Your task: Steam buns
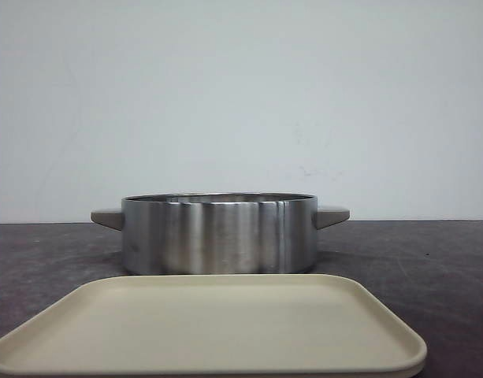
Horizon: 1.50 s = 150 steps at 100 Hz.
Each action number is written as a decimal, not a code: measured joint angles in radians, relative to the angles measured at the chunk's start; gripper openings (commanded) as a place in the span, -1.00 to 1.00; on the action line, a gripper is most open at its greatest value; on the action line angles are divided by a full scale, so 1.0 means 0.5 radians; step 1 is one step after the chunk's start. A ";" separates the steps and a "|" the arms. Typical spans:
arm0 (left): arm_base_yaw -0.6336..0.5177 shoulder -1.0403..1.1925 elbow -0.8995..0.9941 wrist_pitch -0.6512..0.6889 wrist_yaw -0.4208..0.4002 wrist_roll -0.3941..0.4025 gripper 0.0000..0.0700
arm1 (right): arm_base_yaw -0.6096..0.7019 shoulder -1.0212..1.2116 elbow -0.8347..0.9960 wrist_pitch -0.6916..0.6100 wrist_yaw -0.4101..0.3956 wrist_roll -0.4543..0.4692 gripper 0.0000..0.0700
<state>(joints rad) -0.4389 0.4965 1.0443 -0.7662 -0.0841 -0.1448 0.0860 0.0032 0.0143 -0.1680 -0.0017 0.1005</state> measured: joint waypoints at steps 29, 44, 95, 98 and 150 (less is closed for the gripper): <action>0.079 -0.032 -0.001 -0.031 0.001 0.039 -0.95 | 0.000 0.000 0.000 0.000 0.001 0.000 -0.97; 0.262 -0.215 -0.194 0.162 0.002 0.130 -0.93 | 0.000 0.000 0.000 0.000 0.001 0.000 -0.97; 0.797 -0.863 -1.808 1.390 0.021 0.014 -0.93 | 0.000 0.000 0.000 0.000 0.002 0.000 -0.97; 0.809 -0.865 -1.847 1.390 0.021 -0.008 -0.93 | 0.000 0.000 0.000 0.000 0.001 0.000 -0.97; 0.877 -0.986 -2.024 1.270 0.022 0.017 -0.93 | 0.000 0.000 0.000 0.000 0.002 0.000 -0.97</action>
<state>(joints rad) -0.0002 0.0036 0.0322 -0.1314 -0.0731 -0.1364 0.0860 0.0032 0.0143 -0.1680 -0.0010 0.1005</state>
